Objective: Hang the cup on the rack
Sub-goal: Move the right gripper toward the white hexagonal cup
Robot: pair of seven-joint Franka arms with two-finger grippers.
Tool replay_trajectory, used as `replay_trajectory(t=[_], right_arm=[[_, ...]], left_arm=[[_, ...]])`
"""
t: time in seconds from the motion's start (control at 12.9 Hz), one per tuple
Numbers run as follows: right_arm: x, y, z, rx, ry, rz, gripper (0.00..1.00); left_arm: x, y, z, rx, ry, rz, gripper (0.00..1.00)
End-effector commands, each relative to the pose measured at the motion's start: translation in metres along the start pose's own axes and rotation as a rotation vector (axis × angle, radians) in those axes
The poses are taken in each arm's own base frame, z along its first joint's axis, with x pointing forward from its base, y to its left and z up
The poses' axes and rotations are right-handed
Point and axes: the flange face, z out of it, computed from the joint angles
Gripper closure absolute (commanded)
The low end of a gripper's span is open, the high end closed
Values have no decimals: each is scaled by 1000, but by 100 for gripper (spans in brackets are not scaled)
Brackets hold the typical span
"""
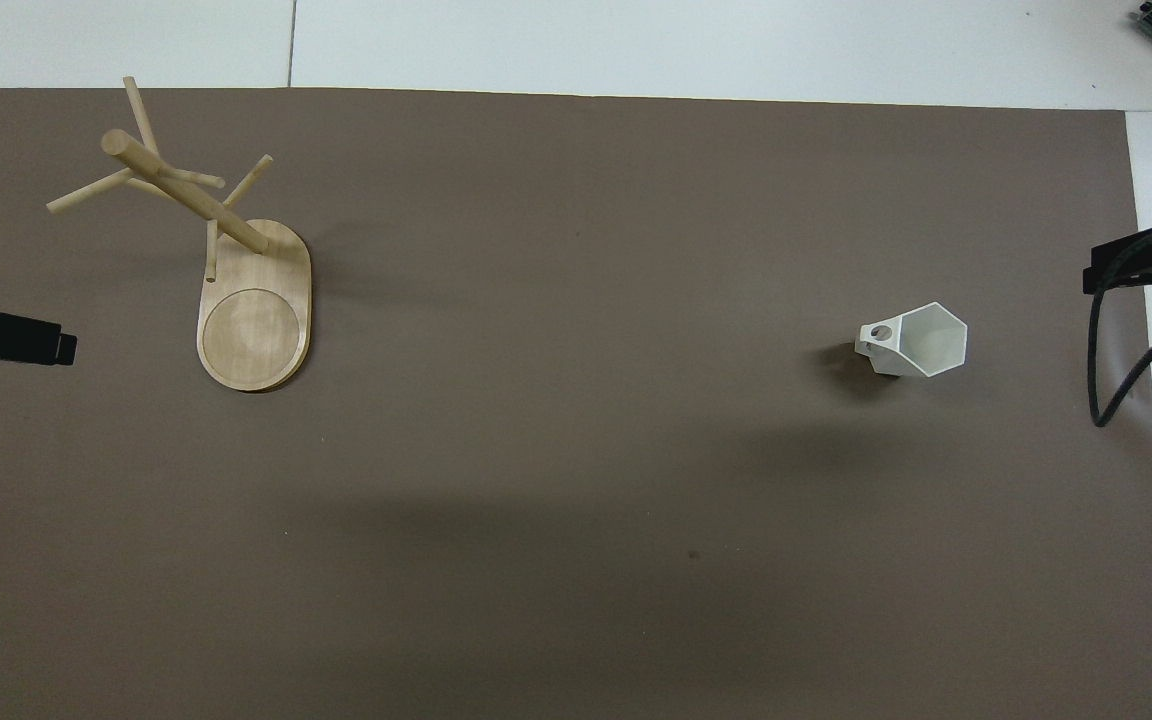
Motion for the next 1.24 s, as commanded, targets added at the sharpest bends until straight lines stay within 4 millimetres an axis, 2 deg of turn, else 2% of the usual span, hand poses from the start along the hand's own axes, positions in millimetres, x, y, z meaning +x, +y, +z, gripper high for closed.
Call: replay_trajectory(t=[0.0, 0.31, 0.7, 0.93, 1.16], right_arm=[[-7, -2, -3, 16, -3, -14, 0], [-7, -5, -2, 18, -5, -20, 0], [-10, -6, -3, 17, -11, -23, 0], [-14, -23, -2, 14, -22, -51, 0], [-15, -25, -1, 16, -25, -57, 0]], left_arm=[[-5, 2, -1, 19, -10, 17, 0], [-1, 4, -2, 23, 9, 25, 0], [8, -12, -10, 72, -11, 9, 0], [11, -12, -10, 72, -17, 9, 0], [9, -12, -8, 57, -35, 6, 0]])
